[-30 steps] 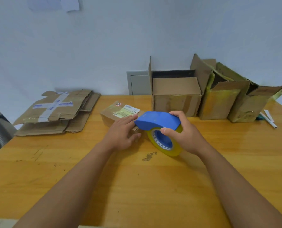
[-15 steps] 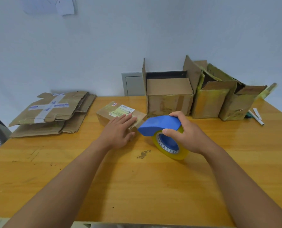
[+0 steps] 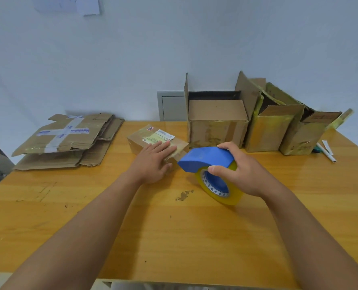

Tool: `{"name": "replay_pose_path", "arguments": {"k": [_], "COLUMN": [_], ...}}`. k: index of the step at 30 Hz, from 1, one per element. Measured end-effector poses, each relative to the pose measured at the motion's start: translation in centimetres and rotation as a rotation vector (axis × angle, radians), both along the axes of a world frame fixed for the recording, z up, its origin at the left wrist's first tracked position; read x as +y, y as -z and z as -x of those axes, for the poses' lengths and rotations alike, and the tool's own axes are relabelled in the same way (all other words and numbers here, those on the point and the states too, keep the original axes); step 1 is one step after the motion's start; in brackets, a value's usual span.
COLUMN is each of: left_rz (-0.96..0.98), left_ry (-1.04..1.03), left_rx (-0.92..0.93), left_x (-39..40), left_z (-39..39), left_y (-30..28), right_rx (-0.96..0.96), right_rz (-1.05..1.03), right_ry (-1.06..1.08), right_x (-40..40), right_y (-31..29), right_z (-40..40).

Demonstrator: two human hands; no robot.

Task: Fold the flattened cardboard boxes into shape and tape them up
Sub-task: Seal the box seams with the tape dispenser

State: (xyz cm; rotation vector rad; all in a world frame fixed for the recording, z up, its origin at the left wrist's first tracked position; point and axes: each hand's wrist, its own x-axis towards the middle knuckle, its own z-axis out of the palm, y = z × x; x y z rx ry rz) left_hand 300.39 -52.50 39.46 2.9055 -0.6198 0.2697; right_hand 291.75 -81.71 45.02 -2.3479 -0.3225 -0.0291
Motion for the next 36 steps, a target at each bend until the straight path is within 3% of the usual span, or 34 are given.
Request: {"name": "replay_pose_path", "arguments": {"k": [14,18,20,25,31,36], "left_rz": [0.062,0.244,0.32,0.249,0.231,0.204], "left_ry": [-0.05,-0.119,-0.177,-0.219,-0.195,-0.162], "left_rx": [0.059,0.139,0.088,-0.163,-0.166,-0.168], "left_x": [-0.2,-1.2,-2.1,-3.8,-3.4,-2.8], "left_z": [-0.3,-0.5,-0.6,-0.7,-0.7,-0.5], "left_y": [0.1,-0.4,-0.1,1.0,1.3,1.0], "right_rx": [0.028,0.057,0.061,0.081,0.096,0.026], "right_rz": [0.063,0.097,0.114,0.114,0.206,0.134], "right_ry": [0.055,0.072,0.073,0.08,0.134,0.172], "right_x": [0.0,1.4,2.0,3.3,5.0,4.1], "right_y": [0.2,-0.1,-0.3,-0.8,-1.1,-0.2], "right_z": [-0.5,-2.0,-2.8,-4.1,-5.1,-3.8]}}
